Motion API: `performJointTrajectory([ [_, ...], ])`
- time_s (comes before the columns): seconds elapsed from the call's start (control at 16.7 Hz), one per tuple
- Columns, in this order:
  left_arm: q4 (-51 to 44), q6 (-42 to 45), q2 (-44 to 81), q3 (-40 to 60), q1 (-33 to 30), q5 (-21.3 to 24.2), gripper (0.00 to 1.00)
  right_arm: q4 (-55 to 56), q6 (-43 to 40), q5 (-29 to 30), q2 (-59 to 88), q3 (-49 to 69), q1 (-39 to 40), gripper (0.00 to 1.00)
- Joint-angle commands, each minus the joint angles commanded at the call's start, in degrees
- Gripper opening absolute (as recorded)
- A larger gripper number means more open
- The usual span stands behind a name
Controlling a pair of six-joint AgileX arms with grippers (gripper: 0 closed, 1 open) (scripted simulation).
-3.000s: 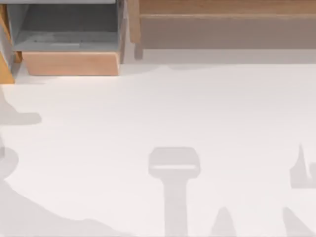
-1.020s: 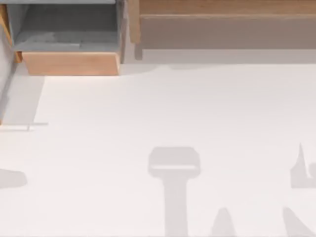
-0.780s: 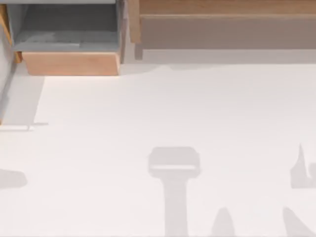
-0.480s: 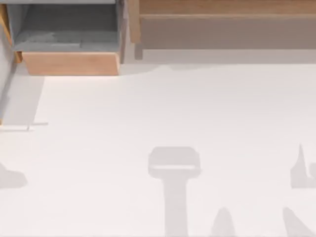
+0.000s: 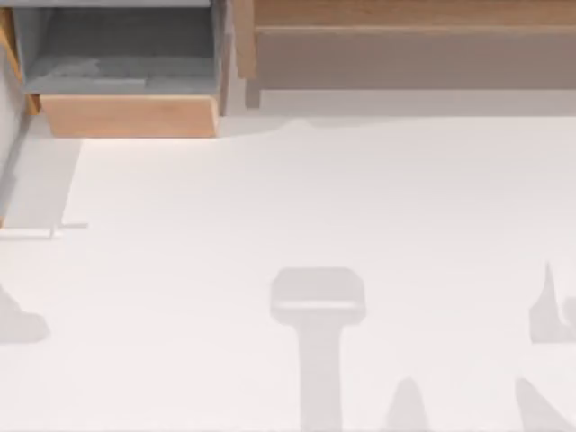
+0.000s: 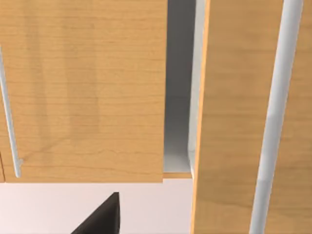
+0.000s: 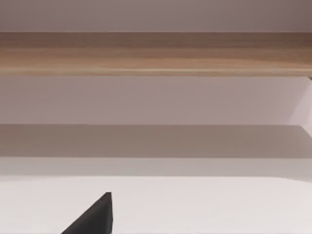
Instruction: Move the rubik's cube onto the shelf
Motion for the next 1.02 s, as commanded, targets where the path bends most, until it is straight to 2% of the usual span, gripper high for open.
performJointTrajectory([
  [0.18,0.13,0.03,-0.08,-0.09,0.1,0.11,1.0,0.0,0.0,0.0,0.0,0.0,0.0,1.0],
  [0.48,2.06,0.18,-1.25,-3.43,2.76,2.82,1.0,0.0,0.0,0.0,0.0,0.0,0.0,1.0],
  [0.72,1.95,0.17,-1.0,-3.26,2.51,2.72,1.0,0.0,0.0,0.0,0.0,0.0,0.0,1.0],
  [1.02,-5.93,-2.87,-0.21,2.51,6.64,1.24,1.0,0.0,0.0,0.0,0.0,0.0,0.0,1.0],
])
